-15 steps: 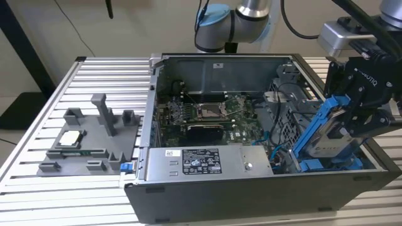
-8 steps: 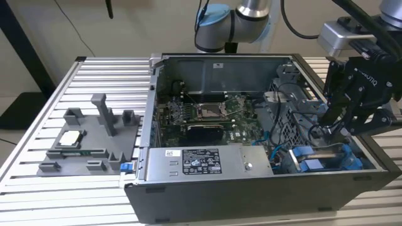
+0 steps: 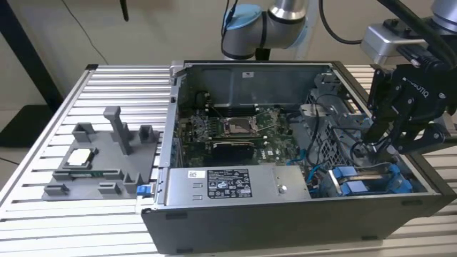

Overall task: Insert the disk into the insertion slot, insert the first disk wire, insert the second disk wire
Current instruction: 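Insert the disk into the insertion slot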

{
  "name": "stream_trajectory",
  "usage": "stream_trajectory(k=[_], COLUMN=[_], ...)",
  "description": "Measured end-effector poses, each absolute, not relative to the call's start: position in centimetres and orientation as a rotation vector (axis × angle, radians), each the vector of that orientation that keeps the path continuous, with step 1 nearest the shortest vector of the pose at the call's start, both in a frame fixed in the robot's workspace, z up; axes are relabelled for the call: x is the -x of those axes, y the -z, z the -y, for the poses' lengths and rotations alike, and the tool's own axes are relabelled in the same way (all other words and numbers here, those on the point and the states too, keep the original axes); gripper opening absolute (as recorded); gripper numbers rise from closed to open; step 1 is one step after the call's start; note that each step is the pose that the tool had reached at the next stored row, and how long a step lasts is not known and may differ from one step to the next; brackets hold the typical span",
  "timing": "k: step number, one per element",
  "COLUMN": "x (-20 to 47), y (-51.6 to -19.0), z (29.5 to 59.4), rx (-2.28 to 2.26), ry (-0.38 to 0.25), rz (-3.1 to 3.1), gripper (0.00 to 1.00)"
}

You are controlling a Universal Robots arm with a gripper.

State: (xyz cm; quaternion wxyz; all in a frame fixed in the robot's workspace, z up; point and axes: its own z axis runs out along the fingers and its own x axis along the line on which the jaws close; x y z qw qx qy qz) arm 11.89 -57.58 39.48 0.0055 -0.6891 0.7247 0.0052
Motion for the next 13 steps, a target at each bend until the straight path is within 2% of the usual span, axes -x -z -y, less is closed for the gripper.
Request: stream_trajectory(k=[13], x=[-11.87], y=[-39.88], z=[57.34], rx=[2.159], ry=[-0.012], rz=[-2.270], gripper=[0.41])
